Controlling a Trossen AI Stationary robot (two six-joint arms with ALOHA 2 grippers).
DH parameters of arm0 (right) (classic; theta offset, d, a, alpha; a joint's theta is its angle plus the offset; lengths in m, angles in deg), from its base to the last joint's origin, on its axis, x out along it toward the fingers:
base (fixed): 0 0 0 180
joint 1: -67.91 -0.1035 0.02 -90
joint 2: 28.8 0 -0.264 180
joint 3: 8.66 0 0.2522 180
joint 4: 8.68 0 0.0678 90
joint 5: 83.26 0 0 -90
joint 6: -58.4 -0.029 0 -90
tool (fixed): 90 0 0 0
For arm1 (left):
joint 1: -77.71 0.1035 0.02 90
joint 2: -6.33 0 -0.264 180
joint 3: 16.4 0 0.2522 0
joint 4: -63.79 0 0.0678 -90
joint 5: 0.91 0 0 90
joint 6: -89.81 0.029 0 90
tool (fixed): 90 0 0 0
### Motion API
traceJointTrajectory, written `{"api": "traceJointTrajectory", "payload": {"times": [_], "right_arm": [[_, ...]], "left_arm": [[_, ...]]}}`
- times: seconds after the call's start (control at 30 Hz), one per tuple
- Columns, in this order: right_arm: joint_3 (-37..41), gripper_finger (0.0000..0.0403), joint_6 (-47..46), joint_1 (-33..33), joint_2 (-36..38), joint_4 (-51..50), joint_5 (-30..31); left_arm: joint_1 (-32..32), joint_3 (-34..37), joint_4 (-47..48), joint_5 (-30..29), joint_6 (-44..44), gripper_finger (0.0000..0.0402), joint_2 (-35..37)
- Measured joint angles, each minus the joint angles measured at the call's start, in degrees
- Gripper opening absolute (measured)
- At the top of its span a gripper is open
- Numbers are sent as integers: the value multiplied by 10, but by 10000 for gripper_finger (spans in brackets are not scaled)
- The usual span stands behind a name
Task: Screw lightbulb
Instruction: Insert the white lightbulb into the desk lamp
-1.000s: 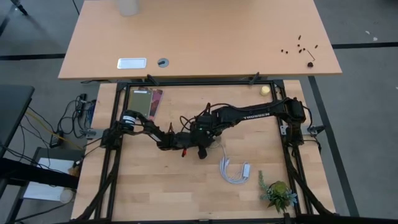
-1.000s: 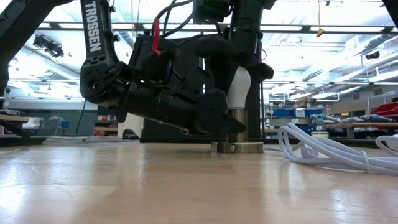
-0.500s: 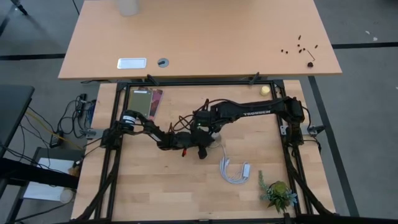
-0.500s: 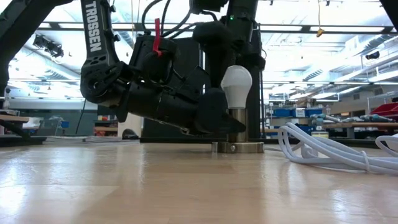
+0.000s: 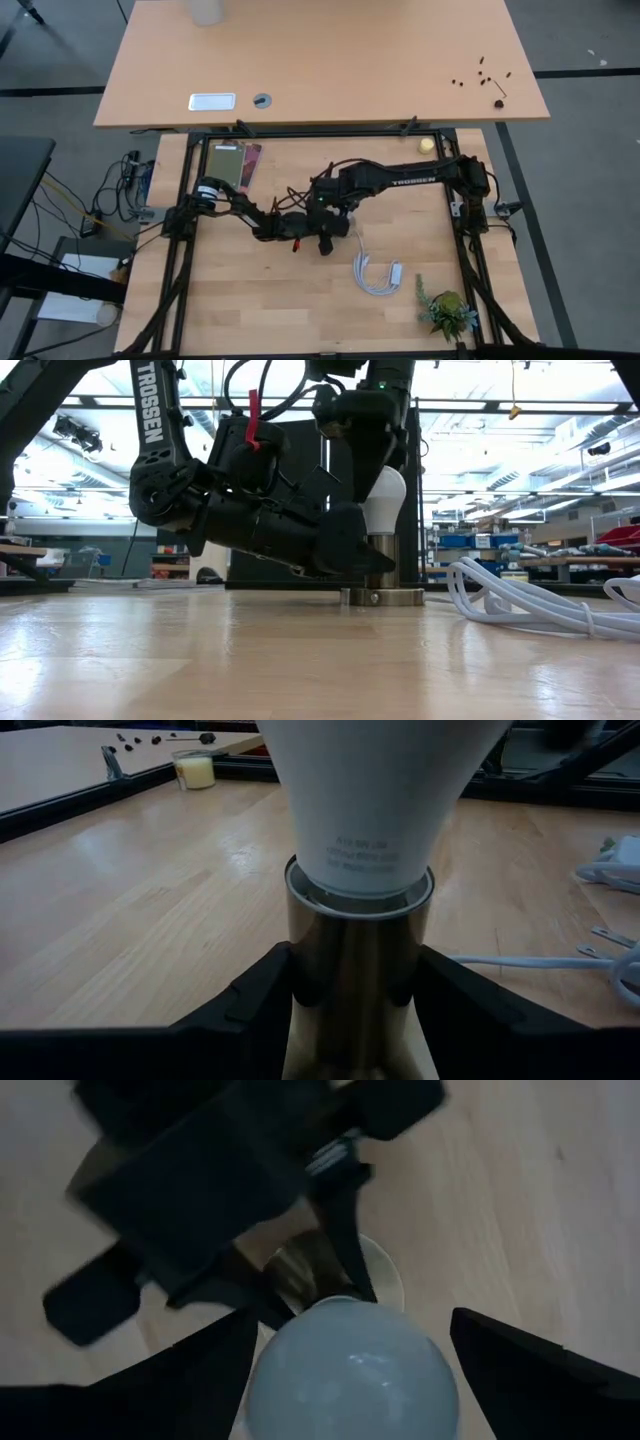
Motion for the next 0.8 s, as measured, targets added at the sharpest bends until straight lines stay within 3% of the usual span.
{"api": "traceJointTrajectory", "payload": {"times": [0.27,0.8], "right_arm": [[0,328,123,-9,1,-10,25],[0,310,116,-27,1,-5,46]], "left_arm": [[0,0,0,0,0,187,0],[0,1,0,-1,1,187,0]]}}
